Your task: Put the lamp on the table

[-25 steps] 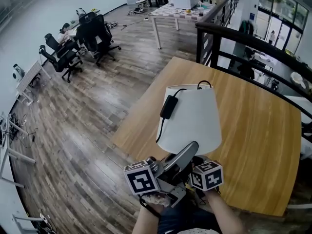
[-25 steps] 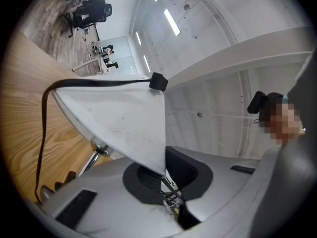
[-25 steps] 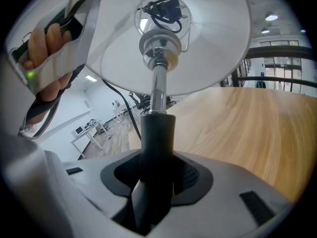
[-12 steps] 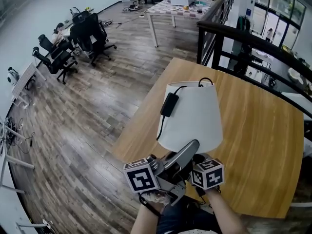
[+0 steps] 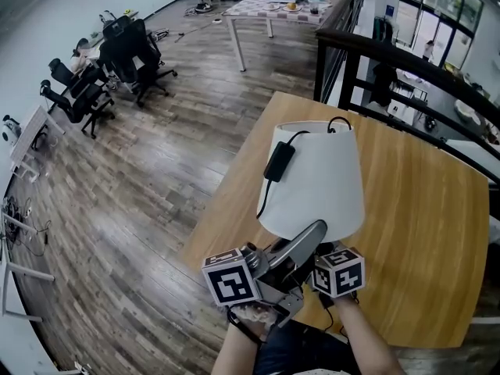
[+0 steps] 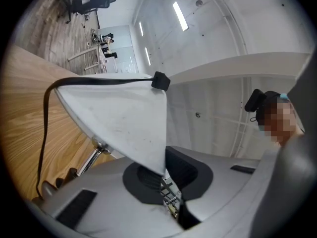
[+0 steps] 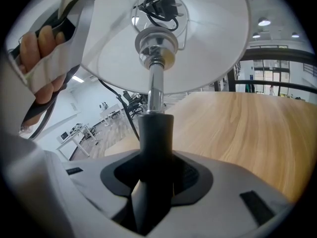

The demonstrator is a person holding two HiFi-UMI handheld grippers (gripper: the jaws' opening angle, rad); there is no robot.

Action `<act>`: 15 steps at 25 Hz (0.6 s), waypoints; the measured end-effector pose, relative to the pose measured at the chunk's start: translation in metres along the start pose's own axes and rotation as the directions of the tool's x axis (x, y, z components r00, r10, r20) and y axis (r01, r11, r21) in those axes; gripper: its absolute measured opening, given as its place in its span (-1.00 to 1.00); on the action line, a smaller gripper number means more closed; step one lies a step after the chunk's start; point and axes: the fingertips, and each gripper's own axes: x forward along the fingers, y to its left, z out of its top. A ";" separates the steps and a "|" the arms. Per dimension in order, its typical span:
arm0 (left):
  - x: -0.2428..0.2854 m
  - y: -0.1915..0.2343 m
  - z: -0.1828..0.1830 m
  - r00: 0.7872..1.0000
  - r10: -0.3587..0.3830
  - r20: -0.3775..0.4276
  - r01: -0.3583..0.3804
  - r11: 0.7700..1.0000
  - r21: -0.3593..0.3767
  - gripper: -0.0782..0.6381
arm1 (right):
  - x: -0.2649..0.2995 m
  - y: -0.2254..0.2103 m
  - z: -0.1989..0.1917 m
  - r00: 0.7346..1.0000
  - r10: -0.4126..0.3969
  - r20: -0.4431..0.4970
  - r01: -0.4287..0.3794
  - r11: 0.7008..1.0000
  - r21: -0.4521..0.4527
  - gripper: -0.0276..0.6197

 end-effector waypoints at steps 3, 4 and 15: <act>0.005 0.009 0.012 1.000 -0.007 -0.007 0.007 1.000 -0.003 -0.75 | 0.011 -0.007 0.012 1.000 -0.012 0.003 0.012 1.000 -0.003 -0.41; 0.007 0.012 0.015 1.000 -0.010 -0.008 0.010 1.000 -0.003 -0.75 | 0.015 -0.010 0.015 1.000 -0.016 0.004 0.016 1.000 -0.005 -0.41; 0.023 0.049 0.042 0.999 -0.030 -0.028 0.029 0.999 -0.027 -0.75 | 0.051 -0.036 0.038 0.999 -0.045 0.003 0.045 0.999 -0.010 -0.41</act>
